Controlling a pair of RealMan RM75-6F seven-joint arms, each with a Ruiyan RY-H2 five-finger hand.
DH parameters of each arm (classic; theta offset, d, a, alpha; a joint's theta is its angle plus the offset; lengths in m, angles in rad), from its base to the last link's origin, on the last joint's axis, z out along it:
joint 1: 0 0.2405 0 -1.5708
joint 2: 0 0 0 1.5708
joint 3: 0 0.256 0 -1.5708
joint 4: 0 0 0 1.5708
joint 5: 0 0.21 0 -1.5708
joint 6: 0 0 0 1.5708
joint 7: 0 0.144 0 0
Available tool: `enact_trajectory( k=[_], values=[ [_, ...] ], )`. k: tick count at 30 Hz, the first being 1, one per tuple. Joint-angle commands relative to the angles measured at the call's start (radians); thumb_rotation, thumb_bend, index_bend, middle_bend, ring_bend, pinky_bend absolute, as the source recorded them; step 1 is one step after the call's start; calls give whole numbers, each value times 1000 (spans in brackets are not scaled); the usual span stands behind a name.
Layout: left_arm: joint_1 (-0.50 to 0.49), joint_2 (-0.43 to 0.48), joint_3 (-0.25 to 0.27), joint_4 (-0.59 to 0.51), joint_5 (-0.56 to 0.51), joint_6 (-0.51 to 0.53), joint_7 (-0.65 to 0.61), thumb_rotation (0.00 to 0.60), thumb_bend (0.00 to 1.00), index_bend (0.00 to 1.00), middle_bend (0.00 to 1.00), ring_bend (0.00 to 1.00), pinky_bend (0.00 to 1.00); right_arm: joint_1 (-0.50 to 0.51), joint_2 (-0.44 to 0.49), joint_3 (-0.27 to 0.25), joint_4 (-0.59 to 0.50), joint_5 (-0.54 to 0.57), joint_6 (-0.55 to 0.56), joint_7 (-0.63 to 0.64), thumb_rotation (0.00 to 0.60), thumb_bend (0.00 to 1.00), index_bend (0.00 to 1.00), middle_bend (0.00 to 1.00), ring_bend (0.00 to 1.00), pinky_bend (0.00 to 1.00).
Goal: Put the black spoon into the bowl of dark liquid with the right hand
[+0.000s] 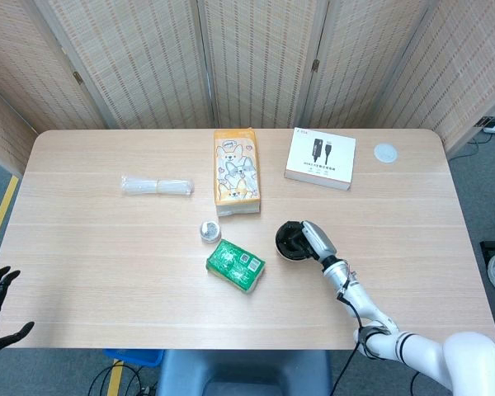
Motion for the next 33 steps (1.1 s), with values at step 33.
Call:
enact_trajectory(
  k=[33],
  values=[
    [-12,-12,-9,11,-3,-16,-6,600,136,175,143,122,154,-5,3,-34,42,-23,-2,-2,600,460,700,962,1000,1000]
  ],
)
